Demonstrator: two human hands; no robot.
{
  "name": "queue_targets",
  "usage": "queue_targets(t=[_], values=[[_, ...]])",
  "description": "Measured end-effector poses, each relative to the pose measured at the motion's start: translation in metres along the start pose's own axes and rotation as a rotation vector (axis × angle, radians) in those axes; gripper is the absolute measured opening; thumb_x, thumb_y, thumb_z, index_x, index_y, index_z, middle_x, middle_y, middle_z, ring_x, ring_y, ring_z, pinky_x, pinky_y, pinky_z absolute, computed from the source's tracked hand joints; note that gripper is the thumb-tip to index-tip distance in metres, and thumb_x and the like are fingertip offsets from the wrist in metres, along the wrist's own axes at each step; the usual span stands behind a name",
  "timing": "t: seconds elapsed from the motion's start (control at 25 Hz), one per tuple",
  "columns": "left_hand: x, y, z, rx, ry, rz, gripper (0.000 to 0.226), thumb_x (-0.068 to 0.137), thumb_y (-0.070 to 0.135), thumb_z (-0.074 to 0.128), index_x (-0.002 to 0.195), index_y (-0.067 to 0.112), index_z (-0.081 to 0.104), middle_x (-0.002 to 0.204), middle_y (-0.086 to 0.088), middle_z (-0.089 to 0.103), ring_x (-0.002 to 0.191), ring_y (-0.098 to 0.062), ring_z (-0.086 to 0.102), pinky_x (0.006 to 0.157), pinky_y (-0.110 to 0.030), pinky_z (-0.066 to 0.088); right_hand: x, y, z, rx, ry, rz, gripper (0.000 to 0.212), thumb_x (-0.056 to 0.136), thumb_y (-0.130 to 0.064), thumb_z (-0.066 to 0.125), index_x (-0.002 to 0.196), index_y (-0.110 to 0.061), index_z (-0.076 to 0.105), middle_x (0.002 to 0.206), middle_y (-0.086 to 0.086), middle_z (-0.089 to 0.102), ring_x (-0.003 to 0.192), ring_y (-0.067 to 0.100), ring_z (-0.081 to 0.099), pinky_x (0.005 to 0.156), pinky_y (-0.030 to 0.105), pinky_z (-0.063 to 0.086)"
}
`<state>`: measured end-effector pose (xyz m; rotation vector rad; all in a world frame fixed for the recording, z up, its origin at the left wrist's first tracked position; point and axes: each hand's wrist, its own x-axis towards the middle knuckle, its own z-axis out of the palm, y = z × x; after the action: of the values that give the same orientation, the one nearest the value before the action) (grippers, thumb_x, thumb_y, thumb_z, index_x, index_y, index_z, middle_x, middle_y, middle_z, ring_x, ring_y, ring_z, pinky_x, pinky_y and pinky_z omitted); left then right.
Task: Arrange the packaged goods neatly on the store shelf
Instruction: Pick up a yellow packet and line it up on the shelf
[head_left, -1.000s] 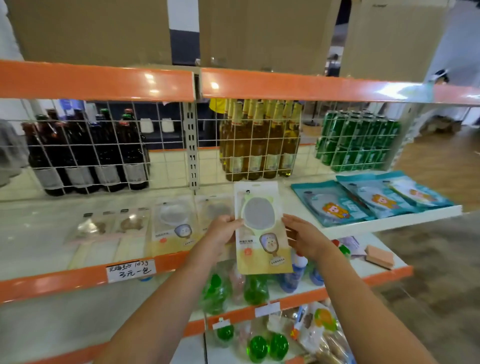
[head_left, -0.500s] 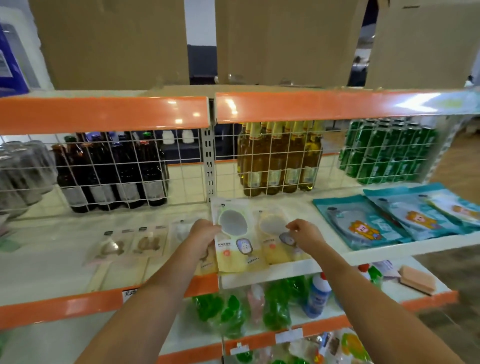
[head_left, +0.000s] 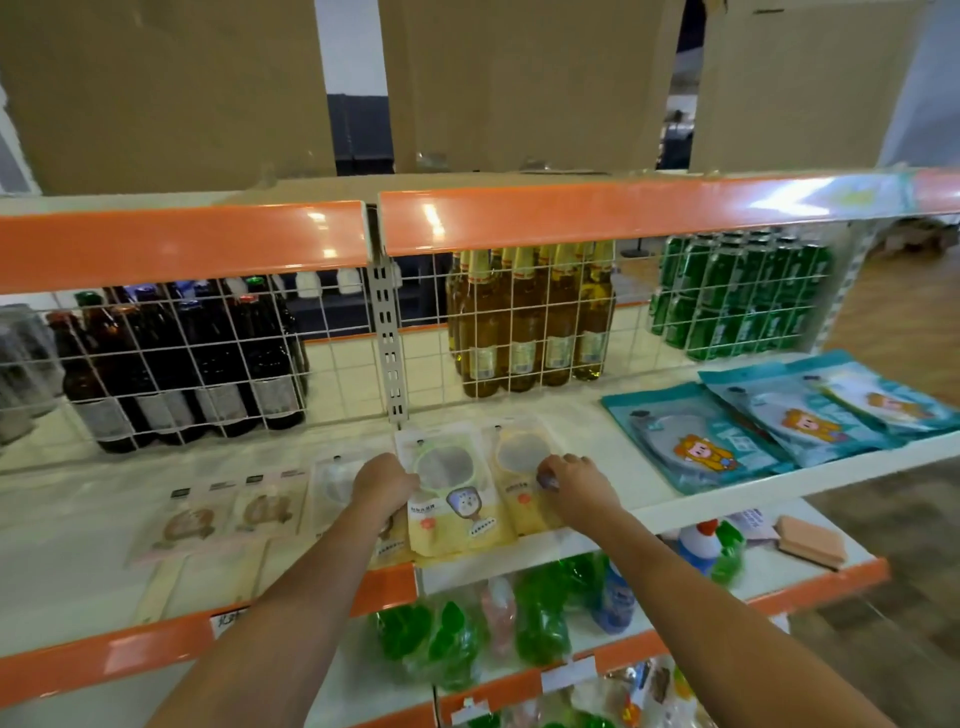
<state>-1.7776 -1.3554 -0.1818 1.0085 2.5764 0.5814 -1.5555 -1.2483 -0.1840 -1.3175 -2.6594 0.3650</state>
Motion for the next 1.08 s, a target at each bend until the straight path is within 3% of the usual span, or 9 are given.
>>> queue_targets(t=[0.2, 0.32, 0.4, 0.52, 0.72, 1.0, 1.08], values=[[-0.002, -0.005, -0.001, 0.123, 0.006, 0.007, 0.037, 0.094, 0.037, 0.05, 0.069, 0.01, 0.049, 0.065, -0.002, 0.05, 0.071, -0.023, 0.054, 0.056, -0.026, 0.036, -0.006, -0.002, -0.004, -0.056, -0.036, -0.036, 0.031, 0.099, -0.021, 0.037, 0.128, -0.016, 0.047, 0.128, 0.009, 0.051, 0.115, 0.026, 0.046, 0.097, 0.036, 0.042], [-0.009, -0.007, -0.004, 0.151, 0.04, 0.005, 0.04, 0.095, 0.044, 0.043, 0.095, 0.008, 0.059, 0.087, -0.008, 0.065, 0.079, -0.025, 0.059, 0.063, -0.026, 0.041, -0.007, -0.007, -0.008, -0.107, -0.087, -0.041, 0.033, 0.098, -0.022, 0.038, 0.13, -0.014, 0.045, 0.131, 0.011, 0.048, 0.117, 0.027, 0.044, 0.099, 0.037, 0.041], [-0.014, -0.011, -0.005, 0.176, 0.117, 0.032, 0.043, 0.097, 0.044, 0.038, 0.114, 0.007, 0.051, 0.109, -0.01, 0.062, 0.097, -0.026, 0.06, 0.07, -0.029, 0.042, -0.007, -0.013, -0.014, -0.096, -0.088, -0.048, 0.037, 0.097, -0.02, 0.041, 0.133, -0.015, 0.044, 0.133, 0.01, 0.047, 0.12, 0.027, 0.043, 0.1, 0.037, 0.04], [-0.023, -0.018, -0.009, 0.192, 0.165, 0.118, 0.041, 0.098, 0.039, 0.038, 0.123, 0.008, 0.048, 0.122, -0.012, 0.054, 0.108, -0.028, 0.056, 0.08, -0.033, 0.045, -0.003, -0.027, -0.024, -0.053, -0.047, -0.085, 0.04, 0.095, -0.019, 0.044, 0.135, -0.018, 0.044, 0.137, 0.007, 0.046, 0.123, 0.025, 0.042, 0.101, 0.036, 0.038], [-0.046, -0.038, -0.026, 0.417, 0.088, 0.244, 0.039, 0.095, 0.039, 0.041, 0.126, 0.018, 0.051, 0.125, -0.007, 0.053, 0.115, -0.024, 0.049, 0.088, -0.032, 0.043, 0.004, -0.069, -0.021, -0.09, -0.073, -0.203, 0.038, 0.097, -0.023, 0.041, 0.134, -0.022, 0.045, 0.14, 0.004, 0.045, 0.128, 0.024, 0.04, 0.103, 0.036, 0.037], [-0.073, -0.096, -0.075, 0.48, 0.109, 0.136, 0.035, 0.093, 0.036, 0.04, 0.115, 0.016, 0.057, 0.119, -0.008, 0.058, 0.11, -0.027, 0.051, 0.091, -0.035, 0.042, 0.003, -0.157, -0.001, -0.037, -0.078, -0.346, 0.037, 0.096, -0.025, 0.042, 0.133, -0.023, 0.047, 0.139, 0.004, 0.046, 0.127, 0.023, 0.041, 0.103, 0.036, 0.038], [-0.081, -0.116, -0.088, 0.49, 0.098, 0.075, 0.038, 0.094, 0.041, 0.04, 0.12, 0.018, 0.055, 0.123, -0.007, 0.057, 0.115, -0.027, 0.049, 0.095, -0.036, 0.04, 0.004, -0.182, 0.004, -0.043, -0.103, -0.405, 0.037, 0.097, -0.025, 0.04, 0.134, -0.022, 0.046, 0.14, 0.004, 0.045, 0.127, 0.024, 0.041, 0.101, 0.035, 0.036]])
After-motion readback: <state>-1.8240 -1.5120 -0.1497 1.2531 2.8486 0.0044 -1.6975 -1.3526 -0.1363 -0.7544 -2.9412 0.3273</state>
